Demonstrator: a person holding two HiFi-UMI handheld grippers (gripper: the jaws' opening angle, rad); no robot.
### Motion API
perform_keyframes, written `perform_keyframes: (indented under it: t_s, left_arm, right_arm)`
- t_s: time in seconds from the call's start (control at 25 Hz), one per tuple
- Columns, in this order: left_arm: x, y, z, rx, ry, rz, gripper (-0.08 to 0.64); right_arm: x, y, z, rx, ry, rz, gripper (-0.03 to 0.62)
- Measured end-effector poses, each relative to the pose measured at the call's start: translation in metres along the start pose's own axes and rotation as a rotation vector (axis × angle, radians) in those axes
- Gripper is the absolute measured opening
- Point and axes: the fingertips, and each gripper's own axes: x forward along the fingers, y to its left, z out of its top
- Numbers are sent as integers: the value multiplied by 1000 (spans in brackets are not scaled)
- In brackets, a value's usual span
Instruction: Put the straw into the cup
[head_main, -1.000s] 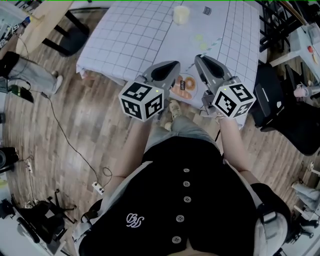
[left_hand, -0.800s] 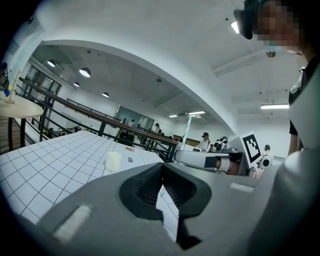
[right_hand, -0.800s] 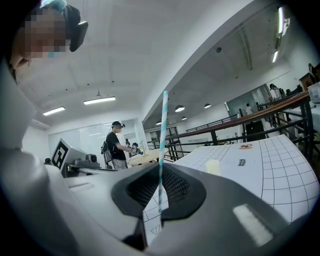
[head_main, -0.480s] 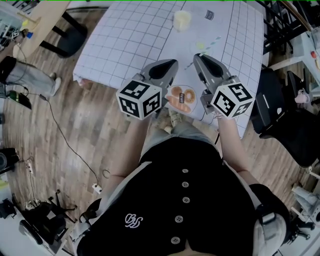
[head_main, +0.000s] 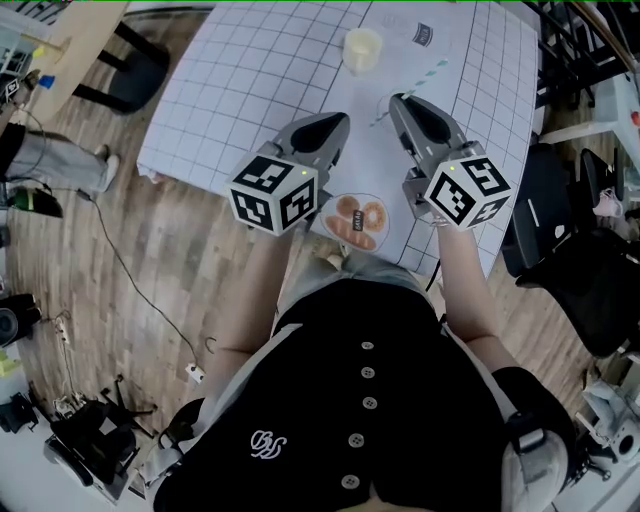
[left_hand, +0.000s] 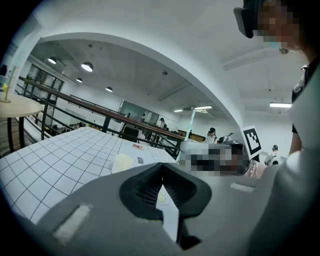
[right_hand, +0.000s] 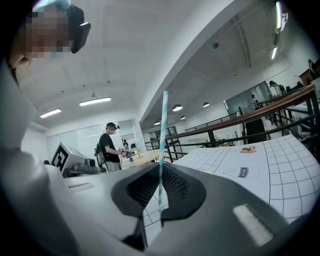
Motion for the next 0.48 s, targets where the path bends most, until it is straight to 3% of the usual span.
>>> perform_keyframes:
  t_s: [0.48]
  left_arm:
    - [53, 43, 15, 7, 25, 4, -2]
  right_arm:
    - [57, -53, 9, 6, 14, 9, 17]
